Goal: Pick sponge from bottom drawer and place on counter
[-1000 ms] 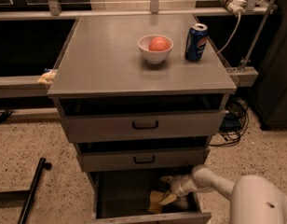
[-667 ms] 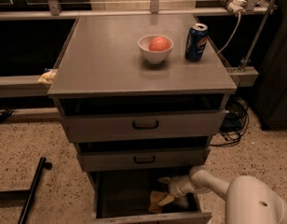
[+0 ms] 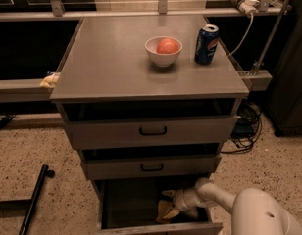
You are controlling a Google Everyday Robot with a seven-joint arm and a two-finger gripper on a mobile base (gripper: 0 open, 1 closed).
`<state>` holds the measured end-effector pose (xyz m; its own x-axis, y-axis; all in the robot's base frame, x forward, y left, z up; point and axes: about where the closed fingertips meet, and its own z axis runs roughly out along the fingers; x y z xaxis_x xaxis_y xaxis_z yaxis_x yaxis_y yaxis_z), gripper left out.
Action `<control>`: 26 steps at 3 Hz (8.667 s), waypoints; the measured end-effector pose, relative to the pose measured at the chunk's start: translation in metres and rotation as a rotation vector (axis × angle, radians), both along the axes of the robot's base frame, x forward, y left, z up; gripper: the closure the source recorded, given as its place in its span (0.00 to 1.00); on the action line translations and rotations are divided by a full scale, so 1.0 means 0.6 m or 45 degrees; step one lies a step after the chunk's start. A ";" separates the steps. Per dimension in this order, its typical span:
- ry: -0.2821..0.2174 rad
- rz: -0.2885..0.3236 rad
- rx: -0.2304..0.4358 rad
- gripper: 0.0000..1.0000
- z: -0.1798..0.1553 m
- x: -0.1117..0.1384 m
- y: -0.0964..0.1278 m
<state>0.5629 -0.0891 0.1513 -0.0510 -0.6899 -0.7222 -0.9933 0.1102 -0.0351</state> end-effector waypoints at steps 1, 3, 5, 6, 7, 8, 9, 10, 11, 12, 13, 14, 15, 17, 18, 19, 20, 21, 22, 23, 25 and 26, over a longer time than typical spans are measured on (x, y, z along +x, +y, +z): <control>0.006 0.011 0.000 0.32 -0.021 -0.007 0.006; 0.039 -0.024 -0.038 0.36 -0.065 0.001 -0.007; 0.056 -0.031 -0.066 0.78 -0.061 -0.001 -0.009; 0.061 -0.051 -0.097 0.99 -0.047 0.002 -0.020; 0.060 -0.110 -0.115 1.00 0.009 -0.007 -0.045; 0.030 -0.177 -0.127 1.00 0.076 -0.014 -0.081; -0.022 -0.220 -0.148 1.00 0.142 -0.024 -0.109; -0.094 -0.244 -0.172 1.00 0.208 -0.033 -0.127; -0.194 -0.234 -0.233 1.00 0.295 -0.034 -0.128; -0.284 -0.206 -0.329 1.00 0.391 -0.038 -0.114; -0.344 -0.191 -0.360 1.00 0.450 -0.031 -0.119; -0.347 -0.193 -0.360 1.00 0.451 -0.029 -0.119; -0.355 -0.180 -0.350 1.00 0.478 -0.033 -0.108; -0.252 -0.235 -0.499 1.00 0.577 -0.101 -0.077; -0.246 -0.301 -0.644 1.00 0.627 -0.141 -0.127; -0.243 -0.349 -0.685 1.00 0.650 -0.160 -0.148; -0.243 -0.349 -0.685 1.00 0.650 -0.160 -0.148; -0.242 -0.350 -0.632 1.00 0.655 -0.157 -0.136; -0.103 -0.302 -0.464 1.00 0.628 -0.156 -0.077; 0.026 -0.269 -0.187 1.00 0.635 -0.152 -0.024; -0.075 -0.559 0.168 1.00 0.815 -0.127 -0.302; -0.139 -0.669 0.255 1.00 0.938 -0.132 -0.429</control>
Offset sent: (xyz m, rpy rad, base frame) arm 0.0039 -0.0076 -0.0369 -0.0313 0.0196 -0.0231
